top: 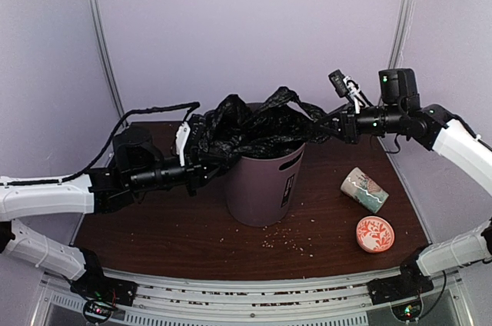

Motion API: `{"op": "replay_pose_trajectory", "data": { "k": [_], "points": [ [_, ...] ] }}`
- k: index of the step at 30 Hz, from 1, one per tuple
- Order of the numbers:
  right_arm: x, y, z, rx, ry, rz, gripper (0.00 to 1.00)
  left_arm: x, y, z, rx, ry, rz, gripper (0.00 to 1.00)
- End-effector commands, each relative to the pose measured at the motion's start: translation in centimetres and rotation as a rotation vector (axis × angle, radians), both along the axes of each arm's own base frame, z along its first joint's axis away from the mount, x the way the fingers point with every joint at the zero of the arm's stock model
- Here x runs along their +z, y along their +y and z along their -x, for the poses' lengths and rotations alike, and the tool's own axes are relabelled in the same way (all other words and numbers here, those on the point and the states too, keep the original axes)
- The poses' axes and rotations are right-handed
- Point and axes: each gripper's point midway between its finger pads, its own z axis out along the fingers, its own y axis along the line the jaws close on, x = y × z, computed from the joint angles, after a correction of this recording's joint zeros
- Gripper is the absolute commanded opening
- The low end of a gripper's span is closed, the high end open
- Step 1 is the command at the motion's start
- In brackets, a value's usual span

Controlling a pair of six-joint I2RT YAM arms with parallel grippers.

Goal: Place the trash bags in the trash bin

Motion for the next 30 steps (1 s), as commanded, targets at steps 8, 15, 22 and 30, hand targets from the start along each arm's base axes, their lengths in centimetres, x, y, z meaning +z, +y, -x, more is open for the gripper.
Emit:
{"op": "replay_pose_trajectory", "data": {
  "k": [8,15,22,30],
  "points": [
    [-2.5,0.4,2.6,0.129,-0.005,-0.002,0.12,-3.1,0.0,-1.0,0.045,0.002,-0.089,0.00],
    [-4.4,-0.4,2.2,0.108,0.008,0.027,0.10,-5.7,1.1,-3.6,0.159,0.011,-0.160,0.00],
    [-6.6,-1.8,0.9,0.075,0.043,0.033,0.09,-6.6,2.3,-5.4,0.232,-0.005,-0.139,0.00],
    [-9.6,-1.4,0.9,0.112,0.087,0.051,0.12,-8.0,1.7,-6.0,0.211,-0.004,-0.152,0.00]
  ]
}}
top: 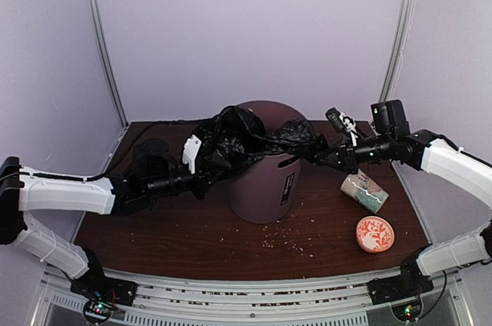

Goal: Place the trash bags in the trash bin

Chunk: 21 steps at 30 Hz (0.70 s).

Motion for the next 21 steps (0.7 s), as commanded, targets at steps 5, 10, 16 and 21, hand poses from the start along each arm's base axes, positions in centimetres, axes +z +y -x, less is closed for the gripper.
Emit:
{"op": "replay_pose_trajectory", "data": {
  "k": [5,10,16,21],
  "points": [
    [-1.6,0.4,2.6,0.160,0.036,0.005,0.14,0.4,-0.2,2.7,-0.157,-0.099,0.055,0.00],
    [-2.0,-0.2,4.1,0.207,0.007,0.044,0.13,2.6,0.9,5.5,-0.235,-0.190,0.150,0.00],
    [-4.3,-1.3,0.8,0.030,0.011,0.123,0.10,0.3,3.0,1.2,0.026,-0.136,0.024,0.00],
    [-5.1,-1.3,0.0,0.017,0.050,0.146,0.23,-0.3,2.8,0.5,0.054,-0.103,0.009,0.00]
  ]
}}
